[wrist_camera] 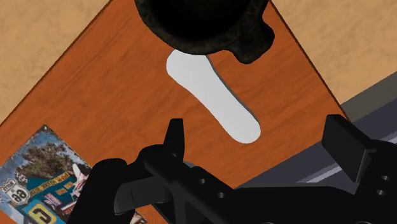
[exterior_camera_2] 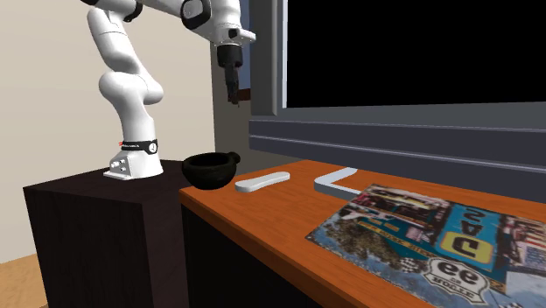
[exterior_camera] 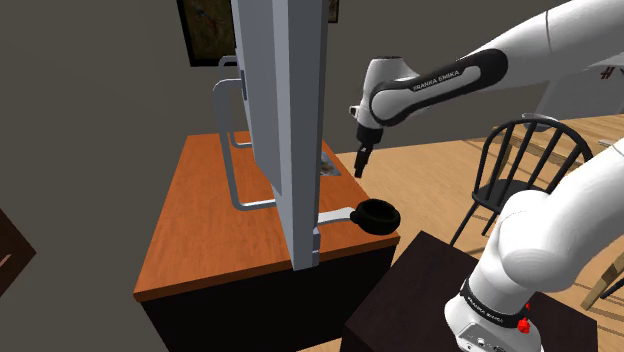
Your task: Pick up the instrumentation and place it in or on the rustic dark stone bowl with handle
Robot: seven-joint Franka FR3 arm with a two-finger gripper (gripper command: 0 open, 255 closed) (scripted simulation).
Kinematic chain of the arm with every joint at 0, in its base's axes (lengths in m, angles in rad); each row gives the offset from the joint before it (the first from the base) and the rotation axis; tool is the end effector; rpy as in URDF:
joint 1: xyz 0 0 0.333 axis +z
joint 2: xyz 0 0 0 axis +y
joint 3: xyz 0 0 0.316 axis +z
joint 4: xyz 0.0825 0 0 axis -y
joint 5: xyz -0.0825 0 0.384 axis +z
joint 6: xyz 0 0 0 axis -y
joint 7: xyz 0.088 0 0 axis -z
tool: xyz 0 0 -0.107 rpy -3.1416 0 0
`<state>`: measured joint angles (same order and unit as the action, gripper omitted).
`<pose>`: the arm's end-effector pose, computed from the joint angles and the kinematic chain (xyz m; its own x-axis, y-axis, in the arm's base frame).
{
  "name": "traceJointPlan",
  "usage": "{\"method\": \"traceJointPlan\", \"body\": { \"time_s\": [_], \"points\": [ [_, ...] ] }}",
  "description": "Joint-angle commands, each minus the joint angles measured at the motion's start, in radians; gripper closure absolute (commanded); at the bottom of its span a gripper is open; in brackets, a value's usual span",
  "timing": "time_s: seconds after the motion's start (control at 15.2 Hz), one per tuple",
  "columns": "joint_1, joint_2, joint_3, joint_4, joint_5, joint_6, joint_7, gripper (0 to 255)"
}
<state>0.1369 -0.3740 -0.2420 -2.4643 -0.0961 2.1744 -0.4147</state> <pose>0.4306 -0.0510 0.4342 0.9281 0.3653 0.0717 0.3644 -0.9309 0.0265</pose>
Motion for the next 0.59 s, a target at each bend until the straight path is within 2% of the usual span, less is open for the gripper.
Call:
{"method": "traceJointPlan", "body": {
  "time_s": [0.0, 0.53],
  "points": [
    [0.02, 0.063, -0.018, -0.003, 0.006, 0.059, -0.077, 0],
    [0.077, 0.374, -0.062, 0.058, 0.093, 0.271, -0.412, 0]
  ]
}}
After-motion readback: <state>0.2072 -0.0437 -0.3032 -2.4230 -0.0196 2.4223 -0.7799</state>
